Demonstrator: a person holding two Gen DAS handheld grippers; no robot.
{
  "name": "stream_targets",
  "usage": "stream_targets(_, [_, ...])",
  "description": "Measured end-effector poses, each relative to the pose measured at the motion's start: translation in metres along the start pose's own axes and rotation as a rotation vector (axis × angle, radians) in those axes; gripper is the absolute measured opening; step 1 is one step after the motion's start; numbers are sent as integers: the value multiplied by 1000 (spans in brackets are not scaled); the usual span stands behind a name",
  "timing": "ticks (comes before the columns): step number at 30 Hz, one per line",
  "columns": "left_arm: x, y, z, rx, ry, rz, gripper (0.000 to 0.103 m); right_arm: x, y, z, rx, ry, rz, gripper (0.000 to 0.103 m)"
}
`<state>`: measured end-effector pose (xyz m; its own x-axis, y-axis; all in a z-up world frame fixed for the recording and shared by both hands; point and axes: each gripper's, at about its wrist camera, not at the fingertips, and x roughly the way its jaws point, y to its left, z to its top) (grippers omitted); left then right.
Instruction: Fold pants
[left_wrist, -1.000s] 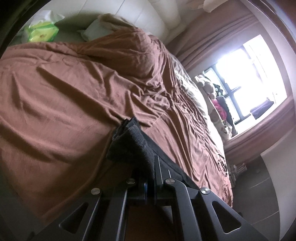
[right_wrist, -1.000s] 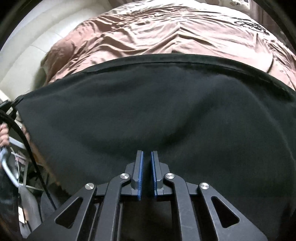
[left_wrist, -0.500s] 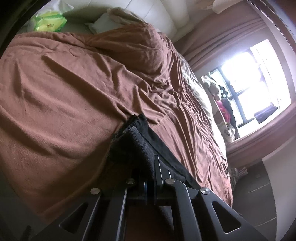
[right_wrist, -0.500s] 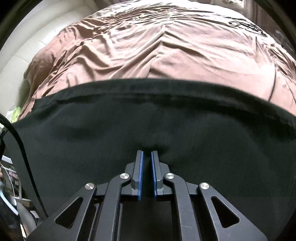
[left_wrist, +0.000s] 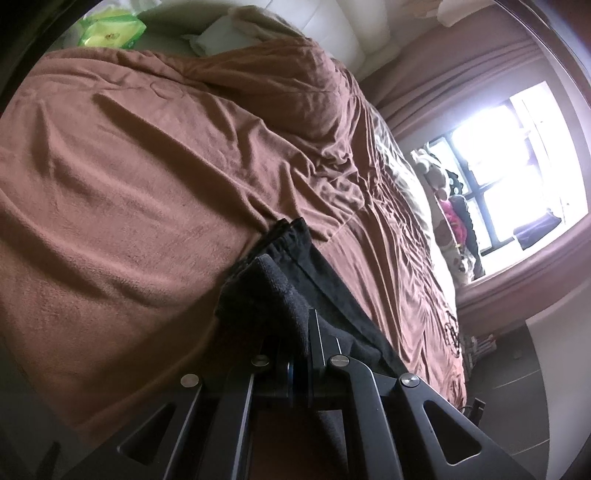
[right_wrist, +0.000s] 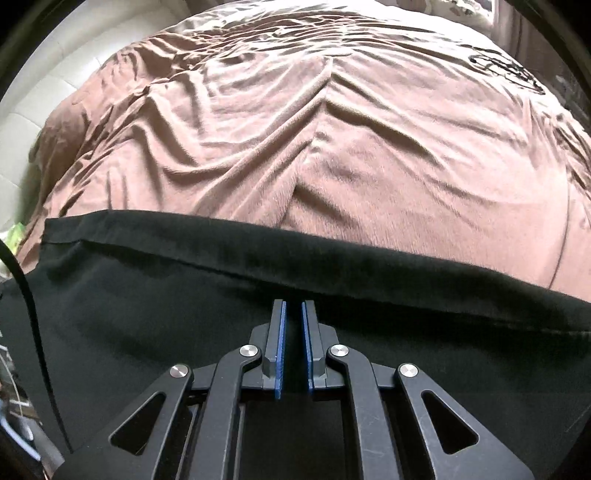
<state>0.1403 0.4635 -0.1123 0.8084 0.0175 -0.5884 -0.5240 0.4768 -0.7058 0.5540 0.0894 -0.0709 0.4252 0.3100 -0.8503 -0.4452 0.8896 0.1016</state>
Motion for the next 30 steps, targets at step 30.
stream_targets(30, [-67, -146, 0, 266, -85, -195, 4, -90, 36, -159, -87, -31, 82, 6])
